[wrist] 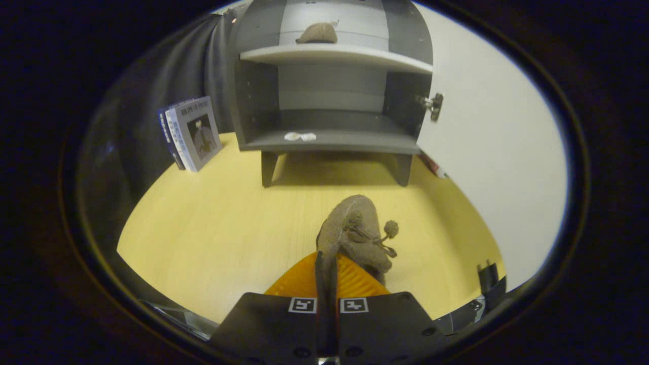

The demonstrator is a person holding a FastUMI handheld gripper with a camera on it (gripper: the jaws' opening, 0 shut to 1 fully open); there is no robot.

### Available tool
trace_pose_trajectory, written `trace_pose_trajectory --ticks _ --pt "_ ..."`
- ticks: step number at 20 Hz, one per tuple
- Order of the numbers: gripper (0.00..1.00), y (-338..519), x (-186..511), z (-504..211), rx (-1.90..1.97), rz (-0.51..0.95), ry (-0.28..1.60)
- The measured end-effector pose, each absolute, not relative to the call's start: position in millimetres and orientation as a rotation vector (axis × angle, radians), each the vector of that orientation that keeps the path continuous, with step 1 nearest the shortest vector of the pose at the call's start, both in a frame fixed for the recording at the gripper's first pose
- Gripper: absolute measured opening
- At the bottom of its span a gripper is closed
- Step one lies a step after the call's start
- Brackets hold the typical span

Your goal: Open the shoe cabinet door, grab the shoes and put them into the shoe cabinet, then close the shoe cabinet door.

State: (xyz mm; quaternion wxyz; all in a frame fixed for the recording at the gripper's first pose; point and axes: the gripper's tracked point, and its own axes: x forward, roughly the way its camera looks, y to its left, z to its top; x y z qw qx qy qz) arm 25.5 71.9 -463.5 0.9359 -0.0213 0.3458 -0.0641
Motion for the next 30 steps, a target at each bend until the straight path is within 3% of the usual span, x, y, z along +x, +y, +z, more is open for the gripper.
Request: trace_pose_trajectory --ticks 8,13,22,30 --pt "0.02 58.0 65.7 -273.5 -0.088 -0.207 0.471" --pt "0.02 43.3 118.8 -195.2 -0.078 -0.207 0.383" --pt "0.02 -1.7 271.3 -148.3 -0.143 -0.143 0.329" --pt "0.02 -19.7 386.0 -199.8 -0.155 -0.071 0.432"
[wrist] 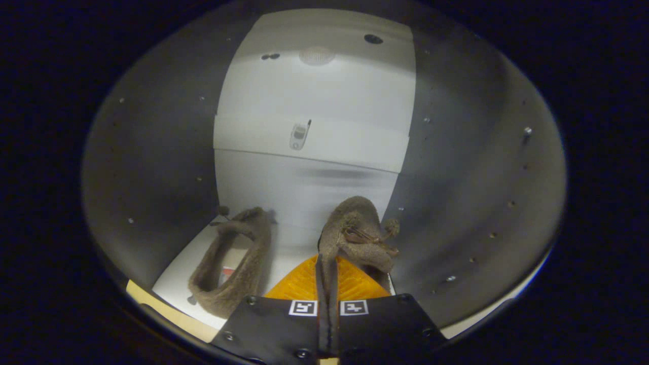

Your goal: Open the shoe cabinet door, grab the shoes and put them into the shoe cabinet, then close the shoe cabinet door.

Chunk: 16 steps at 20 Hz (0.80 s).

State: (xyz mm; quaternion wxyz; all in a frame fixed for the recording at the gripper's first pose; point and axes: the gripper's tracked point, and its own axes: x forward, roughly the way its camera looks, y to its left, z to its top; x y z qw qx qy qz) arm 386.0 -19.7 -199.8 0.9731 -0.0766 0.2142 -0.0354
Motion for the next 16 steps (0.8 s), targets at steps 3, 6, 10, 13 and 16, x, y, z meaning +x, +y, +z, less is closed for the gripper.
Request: trace_pose_trajectory --ticks 3,6,10,13,16 --pt "0.02 -11.9 401.2 -213.6 -0.162 -0.038 0.448" --pt "0.02 3.5 407.4 -225.8 -0.184 0.004 0.466" --pt "0.02 5.7 414.6 -232.7 -0.175 0.001 0.491" --pt "0.03 1.3 415.2 -232.8 -0.134 -0.022 0.504" --pt "0.07 -1.3 413.3 -230.5 -0.095 -0.053 0.498"
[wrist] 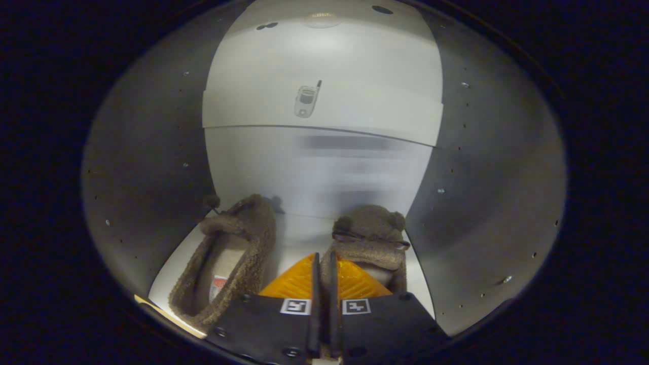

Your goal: Open the shoe cabinet door, grab the shoes and put them into the shoe cabinet, then close the shoe cabinet door.

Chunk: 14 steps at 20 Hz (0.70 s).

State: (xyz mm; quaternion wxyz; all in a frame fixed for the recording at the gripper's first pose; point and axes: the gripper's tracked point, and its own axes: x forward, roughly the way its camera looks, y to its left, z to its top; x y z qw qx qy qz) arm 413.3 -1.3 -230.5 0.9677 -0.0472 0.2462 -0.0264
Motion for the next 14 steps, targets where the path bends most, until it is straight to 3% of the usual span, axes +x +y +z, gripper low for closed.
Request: trace_pose_trajectory --ticks 2,4,5,11,14 --pt "0.1 -5.7 413.4 -229.1 -0.084 -0.08 0.496" --pt "0.24 -2.2 410.5 -229.3 -0.059 -0.079 0.503" --pt "0.24 -2.6 410.3 -228.1 -0.053 -0.086 0.504" --pt "0.72 -7.1 403.1 -222.5 -0.011 -0.108 0.496" --pt "0.77 -5.3 397.6 -218.0 0.006 -0.096 0.485"
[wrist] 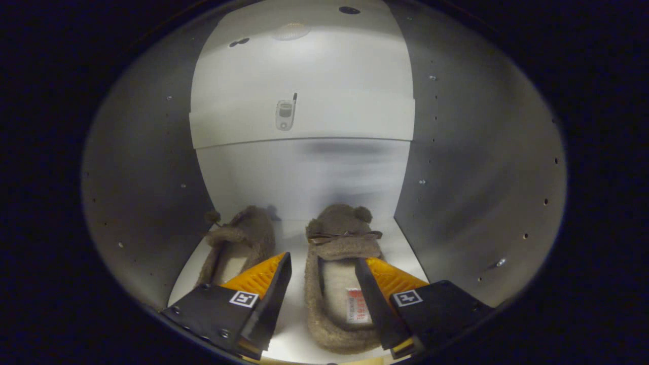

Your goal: Open the shoe cabinet door, grab the shoes and put them into the shoe cabinet, then close the shoe cabinet door.

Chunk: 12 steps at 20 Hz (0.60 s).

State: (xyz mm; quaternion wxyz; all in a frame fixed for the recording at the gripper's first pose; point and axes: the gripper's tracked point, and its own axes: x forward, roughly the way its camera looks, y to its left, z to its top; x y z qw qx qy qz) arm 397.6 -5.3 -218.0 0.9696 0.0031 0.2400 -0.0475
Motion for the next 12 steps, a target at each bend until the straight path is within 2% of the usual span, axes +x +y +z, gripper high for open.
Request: trace_pose_trajectory --ticks 7,12 --pt "0.88 -4.9 374.9 -182.1 0.009 -0.112 0.404" --pt "0.94 -5.6 331.8 -145.6 0.015 -0.136 0.323"
